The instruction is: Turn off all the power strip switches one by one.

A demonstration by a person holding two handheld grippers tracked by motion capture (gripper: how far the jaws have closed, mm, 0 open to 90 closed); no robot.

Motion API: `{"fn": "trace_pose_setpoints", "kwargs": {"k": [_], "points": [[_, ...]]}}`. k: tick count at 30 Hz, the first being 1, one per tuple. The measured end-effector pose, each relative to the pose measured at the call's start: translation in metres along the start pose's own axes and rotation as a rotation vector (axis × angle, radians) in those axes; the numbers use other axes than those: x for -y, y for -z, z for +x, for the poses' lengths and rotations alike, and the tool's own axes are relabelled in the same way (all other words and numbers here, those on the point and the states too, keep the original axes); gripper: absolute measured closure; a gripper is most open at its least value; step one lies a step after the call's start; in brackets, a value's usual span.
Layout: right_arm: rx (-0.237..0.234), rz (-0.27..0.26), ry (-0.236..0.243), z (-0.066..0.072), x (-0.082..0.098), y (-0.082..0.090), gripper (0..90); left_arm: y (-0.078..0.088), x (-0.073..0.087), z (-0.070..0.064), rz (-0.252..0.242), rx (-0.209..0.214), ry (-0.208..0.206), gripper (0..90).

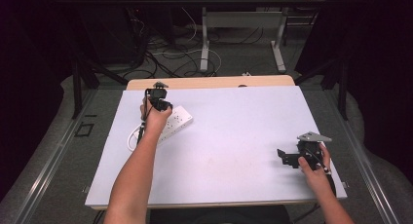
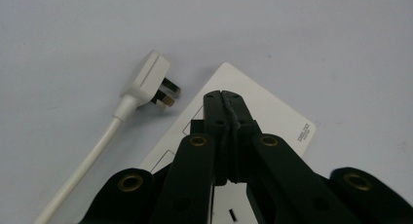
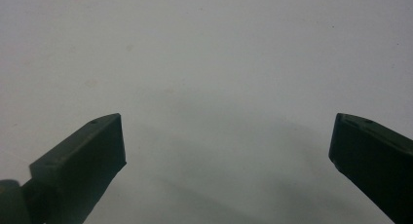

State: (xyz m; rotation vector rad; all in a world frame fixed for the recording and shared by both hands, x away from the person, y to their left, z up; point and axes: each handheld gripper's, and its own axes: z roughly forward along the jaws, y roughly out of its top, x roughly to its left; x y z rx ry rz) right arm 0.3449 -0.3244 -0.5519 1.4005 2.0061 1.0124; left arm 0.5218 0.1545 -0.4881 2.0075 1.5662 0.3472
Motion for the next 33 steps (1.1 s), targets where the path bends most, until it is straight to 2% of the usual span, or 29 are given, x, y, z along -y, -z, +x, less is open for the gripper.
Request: {"fn": "trace_pose_setpoints", "kwargs": {"k": [11,14,17,18,25,27,33], "points": [[0.005,0.0,0.002,-0.001,0.001,0.001,0.0,-0.008,-0.013,-0.012,-0.005,0.006,-0.017,90.0],[0.003,0.003,-0.007,-0.001,0.001,0.001,0.0,-0.012,-0.014,-0.013,0.001,-0.001,-0.034,90.0],[0.004,0.002,-0.011,-0.001,0.002,0.001,0.0,-0.016,-0.015,-0.014,0.003,-0.004,-0.023,90.0],[0.005,0.0,-0.008,-0.002,0.002,0.001,0.0,-0.016,-0.015,-0.013,0.01,-0.005,-0.033,90.0],[0.007,0.002,-0.016,-0.002,0.003,0.002,0.0,-0.023,-0.014,-0.012,0.016,-0.014,-0.008,90.0],[0.01,0.003,-0.013,-0.002,0.003,0.002,0.0,-0.024,-0.014,-0.01,0.027,-0.021,-0.02,90.0],[0.007,0.0,-0.007,-0.002,0.002,0.001,0.0,-0.028,-0.012,-0.008,0.044,-0.027,-0.01,90.0]]}}
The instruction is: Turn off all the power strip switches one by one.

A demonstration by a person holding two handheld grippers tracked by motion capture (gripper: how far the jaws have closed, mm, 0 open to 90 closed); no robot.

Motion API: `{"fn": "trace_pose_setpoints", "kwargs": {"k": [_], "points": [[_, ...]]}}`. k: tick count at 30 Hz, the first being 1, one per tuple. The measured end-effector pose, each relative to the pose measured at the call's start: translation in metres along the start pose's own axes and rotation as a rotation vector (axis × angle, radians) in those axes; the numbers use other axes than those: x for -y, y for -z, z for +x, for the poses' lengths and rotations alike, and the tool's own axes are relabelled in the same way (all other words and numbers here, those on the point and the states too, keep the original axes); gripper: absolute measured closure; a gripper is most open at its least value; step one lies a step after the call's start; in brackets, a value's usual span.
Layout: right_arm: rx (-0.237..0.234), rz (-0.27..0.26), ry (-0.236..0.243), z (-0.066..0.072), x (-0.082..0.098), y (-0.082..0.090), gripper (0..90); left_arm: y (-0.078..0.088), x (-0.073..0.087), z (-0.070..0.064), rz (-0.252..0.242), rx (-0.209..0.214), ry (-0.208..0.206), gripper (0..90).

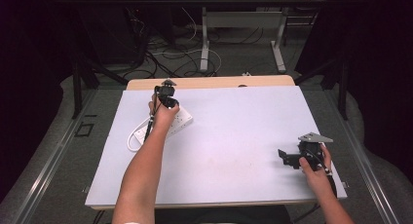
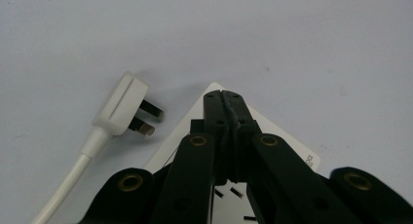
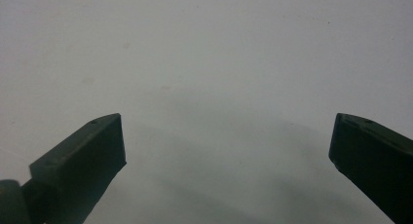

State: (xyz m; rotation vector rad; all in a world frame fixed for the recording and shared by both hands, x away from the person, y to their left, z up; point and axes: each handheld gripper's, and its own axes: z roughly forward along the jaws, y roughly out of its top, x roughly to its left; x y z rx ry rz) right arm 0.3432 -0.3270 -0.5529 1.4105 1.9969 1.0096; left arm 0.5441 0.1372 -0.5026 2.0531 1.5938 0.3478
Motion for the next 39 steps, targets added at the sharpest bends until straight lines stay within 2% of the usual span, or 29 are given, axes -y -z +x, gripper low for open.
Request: {"fn": "trace_pose_setpoints", "kwargs": {"k": [1,2,7,13,14,24,26,28,29,32,37,38,39], "points": [[0.001,0.0,0.001,0.0,0.0,0.0,0.0,-0.002,0.001,0.0,-0.011,-0.005,0.009,90.0],[0.0,0.0,0.0,0.0,0.0,0.0,0.0,-0.001,0.001,0.002,0.0,-0.007,0.002,90.0],[0.004,0.001,0.001,-0.001,0.0,0.001,0.0,-0.005,0.004,0.005,0.005,-0.006,0.026,90.0],[-0.001,-0.003,0.006,-0.001,0.0,0.001,0.0,-0.008,0.006,0.006,0.009,-0.013,0.023,90.0],[0.0,-0.003,0.006,-0.001,0.0,0.001,0.0,-0.008,0.006,0.006,0.019,-0.009,0.035,90.0],[0.0,-0.004,0.008,-0.001,0.0,0.002,0.0,-0.009,0.006,0.005,0.008,-0.023,0.012,90.0],[0.001,-0.004,0.008,-0.001,0.0,0.002,0.0,-0.009,0.007,0.005,0.008,-0.021,0.01,90.0],[0.0,-0.004,0.008,-0.001,0.0,0.002,0.0,-0.009,0.007,0.006,0.005,-0.009,0.025,90.0],[0.001,-0.004,0.009,-0.001,0.0,0.002,0.0,-0.009,0.008,0.007,0.008,-0.014,0.017,90.0],[0.001,-0.005,0.011,-0.001,0.0,0.002,0.0,-0.009,0.009,0.01,0.0,-0.003,0.042,90.0],[0.004,-0.003,0.013,-0.001,0.0,0.002,0.0,-0.011,0.011,0.012,-0.007,0.008,0.047,90.0],[0.002,0.019,0.017,-0.001,-0.001,0.004,0.0,-0.011,0.011,0.012,-0.007,0.007,0.045,90.0],[0.003,0.018,0.017,-0.001,-0.001,0.004,0.0,-0.01,0.01,0.011,-0.001,0.006,0.039,90.0]]}}
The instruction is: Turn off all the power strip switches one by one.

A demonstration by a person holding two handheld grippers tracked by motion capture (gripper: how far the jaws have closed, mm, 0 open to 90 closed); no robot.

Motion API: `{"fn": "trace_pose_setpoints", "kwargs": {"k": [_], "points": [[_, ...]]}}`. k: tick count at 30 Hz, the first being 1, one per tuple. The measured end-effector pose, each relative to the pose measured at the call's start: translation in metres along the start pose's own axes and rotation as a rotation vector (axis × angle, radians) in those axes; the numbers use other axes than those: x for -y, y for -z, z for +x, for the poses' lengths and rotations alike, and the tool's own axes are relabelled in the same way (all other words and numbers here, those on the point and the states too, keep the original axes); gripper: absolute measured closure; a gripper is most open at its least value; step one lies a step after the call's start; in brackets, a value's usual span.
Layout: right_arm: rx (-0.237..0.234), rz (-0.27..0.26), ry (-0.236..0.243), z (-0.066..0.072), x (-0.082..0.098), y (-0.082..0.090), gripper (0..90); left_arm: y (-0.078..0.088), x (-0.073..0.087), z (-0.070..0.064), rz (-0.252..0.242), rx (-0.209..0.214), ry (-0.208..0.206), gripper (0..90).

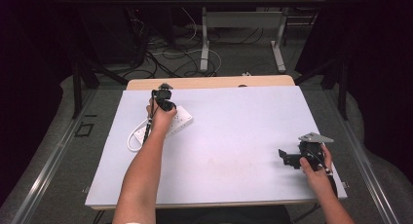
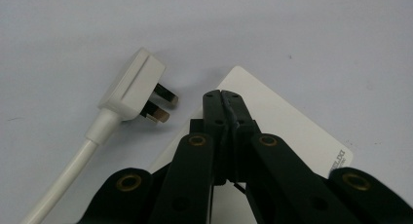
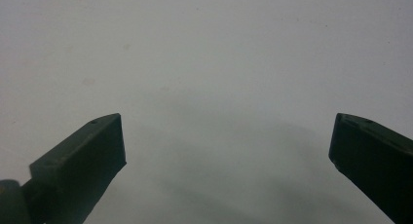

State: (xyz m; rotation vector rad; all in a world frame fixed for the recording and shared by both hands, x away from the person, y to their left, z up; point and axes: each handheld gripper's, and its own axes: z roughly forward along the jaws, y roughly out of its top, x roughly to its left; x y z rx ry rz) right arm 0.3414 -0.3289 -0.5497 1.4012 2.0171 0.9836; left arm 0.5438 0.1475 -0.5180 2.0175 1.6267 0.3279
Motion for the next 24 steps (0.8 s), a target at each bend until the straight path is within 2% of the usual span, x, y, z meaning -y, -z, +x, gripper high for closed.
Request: {"fn": "trace_pose_setpoints", "kwargs": {"k": [1,6,10,13,18,24], "points": [[0.002,-0.02,-0.004,0.0,0.0,-0.001,0.0,0.0,0.0,-0.001,0.0,-0.006,-0.004,90.0],[-0.003,-0.021,-0.014,0.0,0.001,-0.002,0.0,0.0,0.0,-0.003,0.004,-0.015,-0.011,90.0],[0.007,-0.026,-0.017,0.001,0.001,-0.002,0.0,0.003,0.0,-0.003,-0.01,-0.007,0.0,90.0],[-0.002,-0.023,-0.011,0.0,0.001,-0.001,0.0,0.007,0.0,-0.002,-0.009,0.0,-0.01,90.0],[-0.002,-0.022,-0.013,0.001,0.001,-0.001,0.0,0.013,0.0,-0.001,-0.017,0.003,-0.006,90.0],[-0.002,-0.02,-0.008,0.001,0.001,-0.002,0.0,0.019,0.001,-0.002,-0.048,0.021,-0.005,90.0]]}}
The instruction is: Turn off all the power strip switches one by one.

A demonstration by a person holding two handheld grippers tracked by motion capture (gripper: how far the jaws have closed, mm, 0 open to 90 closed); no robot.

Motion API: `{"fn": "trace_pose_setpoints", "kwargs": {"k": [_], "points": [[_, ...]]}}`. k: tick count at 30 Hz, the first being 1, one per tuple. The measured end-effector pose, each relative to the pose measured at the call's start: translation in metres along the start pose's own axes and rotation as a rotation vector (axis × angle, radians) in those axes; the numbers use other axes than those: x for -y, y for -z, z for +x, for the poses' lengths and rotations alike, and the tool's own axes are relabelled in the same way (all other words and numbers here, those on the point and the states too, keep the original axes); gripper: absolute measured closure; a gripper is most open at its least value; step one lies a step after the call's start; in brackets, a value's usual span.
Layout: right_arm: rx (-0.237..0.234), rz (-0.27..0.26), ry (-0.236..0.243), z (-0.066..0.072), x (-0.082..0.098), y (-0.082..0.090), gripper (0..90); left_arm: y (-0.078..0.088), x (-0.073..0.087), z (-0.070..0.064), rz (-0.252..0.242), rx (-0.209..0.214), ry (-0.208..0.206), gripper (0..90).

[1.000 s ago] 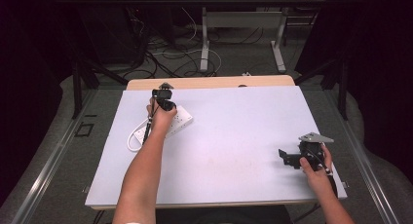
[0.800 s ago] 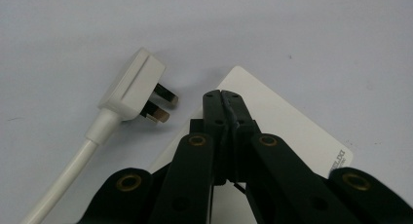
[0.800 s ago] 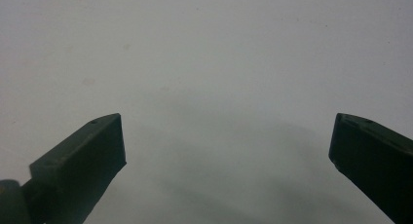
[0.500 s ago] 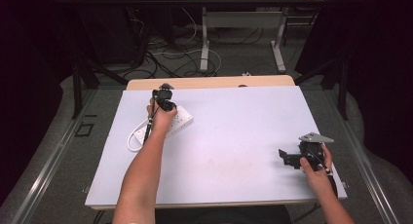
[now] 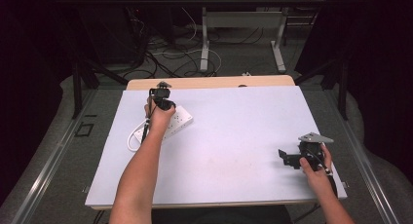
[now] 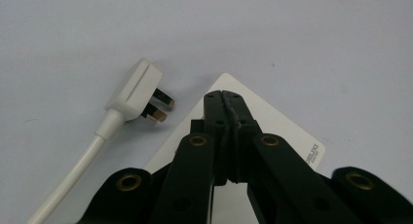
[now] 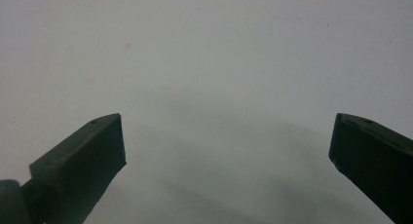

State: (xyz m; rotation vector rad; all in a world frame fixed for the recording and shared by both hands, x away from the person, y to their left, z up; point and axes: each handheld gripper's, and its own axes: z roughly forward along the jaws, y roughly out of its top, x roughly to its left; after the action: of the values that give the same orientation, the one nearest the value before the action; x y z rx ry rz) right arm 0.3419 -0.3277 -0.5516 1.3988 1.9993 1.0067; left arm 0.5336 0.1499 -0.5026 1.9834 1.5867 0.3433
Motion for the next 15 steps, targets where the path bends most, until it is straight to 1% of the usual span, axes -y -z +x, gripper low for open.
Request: {"fn": "trace_pose_setpoints", "kwargs": {"k": [1,2,5,6,7,9,10,11,15], "points": [[0.001,0.0,0.009,-0.001,0.0,0.0,0.0,0.001,0.0,0.0,-0.002,0.005,0.001,89.7],[-0.004,-0.003,0.005,0.0,0.0,-0.001,0.0,0.003,0.0,-0.001,-0.001,0.01,0.0,88.7],[-0.001,-0.003,0.009,0.0,0.0,0.0,0.0,0.007,0.001,-0.003,-0.007,0.028,0.0,86.1],[-0.003,0.02,0.011,-0.001,-0.001,0.002,0.0,0.009,0.001,-0.003,-0.005,0.035,-0.001,85.1],[-0.004,0.016,0.01,-0.001,-0.001,0.002,0.0,0.01,0.002,-0.003,-0.009,0.042,-0.009,84.3],[-0.003,0.019,0.011,-0.001,-0.001,0.002,0.0,0.013,0.002,-0.004,-0.015,0.044,-0.011,82.4],[-0.004,-0.004,0.006,-0.001,0.0,0.0,0.0,0.015,0.002,-0.004,-0.014,0.052,-0.009,81.4],[-0.006,-0.005,0.006,-0.001,-0.001,0.0,0.0,0.017,0.003,-0.005,-0.011,0.061,-0.002,79.3],[-0.008,-0.007,0.001,0.0,-0.001,0.001,0.0,0.025,0.006,-0.006,-0.034,0.077,-0.017,72.8]]}}
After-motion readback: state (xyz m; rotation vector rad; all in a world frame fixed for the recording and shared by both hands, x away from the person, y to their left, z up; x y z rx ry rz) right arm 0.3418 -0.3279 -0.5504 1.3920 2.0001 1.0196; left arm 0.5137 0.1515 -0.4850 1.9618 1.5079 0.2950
